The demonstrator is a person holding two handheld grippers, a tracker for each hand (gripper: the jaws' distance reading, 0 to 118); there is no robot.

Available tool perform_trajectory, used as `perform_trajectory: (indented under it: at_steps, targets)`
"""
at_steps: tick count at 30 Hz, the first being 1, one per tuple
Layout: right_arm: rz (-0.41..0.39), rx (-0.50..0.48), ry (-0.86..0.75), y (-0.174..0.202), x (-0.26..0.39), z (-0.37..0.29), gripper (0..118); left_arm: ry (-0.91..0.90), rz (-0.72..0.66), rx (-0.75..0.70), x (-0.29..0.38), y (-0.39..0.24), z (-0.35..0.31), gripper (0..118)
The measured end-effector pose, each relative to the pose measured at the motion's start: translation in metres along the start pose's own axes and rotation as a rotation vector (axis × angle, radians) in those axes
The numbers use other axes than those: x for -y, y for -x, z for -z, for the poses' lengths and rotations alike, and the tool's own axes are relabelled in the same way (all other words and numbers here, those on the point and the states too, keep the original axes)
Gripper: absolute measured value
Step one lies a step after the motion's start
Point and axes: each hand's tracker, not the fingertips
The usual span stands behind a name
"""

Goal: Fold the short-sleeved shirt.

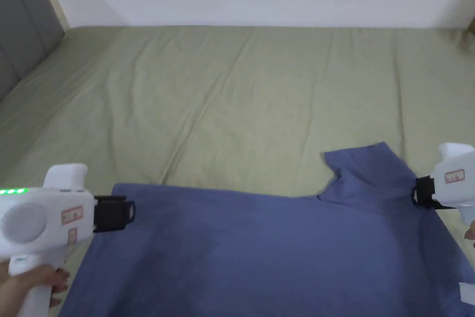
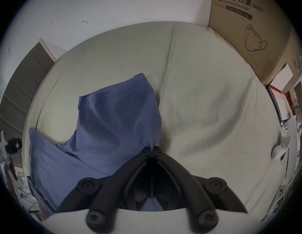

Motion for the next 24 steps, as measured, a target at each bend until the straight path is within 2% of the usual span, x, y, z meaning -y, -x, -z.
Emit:
perform_trajectory:
  at_steps: [5,6,7,8,10,11,13,17,24]
  targets:
    - [0.011,-0.001,0.009,-0.006,-0.002,0.003,0,0.018,0.014,-0.068,-0.038,0.001,0.058,95]
    - [0.017,-0.003,0.011,-0.006,-0.002,0.004,0,0.023,0.008,-0.078,-0.042,0.002,0.068,91]
    - [0.019,-0.003,0.012,-0.006,-0.002,0.005,0,0.044,-0.002,-0.088,-0.045,0.004,0.079,73]
    - [0.018,-0.002,0.015,-0.005,-0.002,0.006,0,0.093,-0.007,-0.104,-0.045,0.005,0.091,31]
    - [0.011,0.004,0.019,-0.004,-0.001,0.006,0,0.168,-0.013,-0.116,-0.041,0.004,0.104,23]
    - [0.008,0.003,0.020,-0.004,-0.001,0.007,0,0.159,0.030,-0.160,-0.035,-0.001,0.106,6]
    - [0.007,0.006,0.018,-0.005,-0.001,0.005,0,0.117,0.089,-0.163,-0.035,-0.008,0.100,2]
    - [0.021,-0.006,-0.010,-0.007,-0.004,-0.014,0,0.127,0.067,-0.152,-0.041,-0.009,0.087,2]
    - [-0.002,-0.025,-0.089,-0.005,-0.004,-0.077,0,0.002,0.082,-0.091,-0.047,-0.004,-0.002,2]
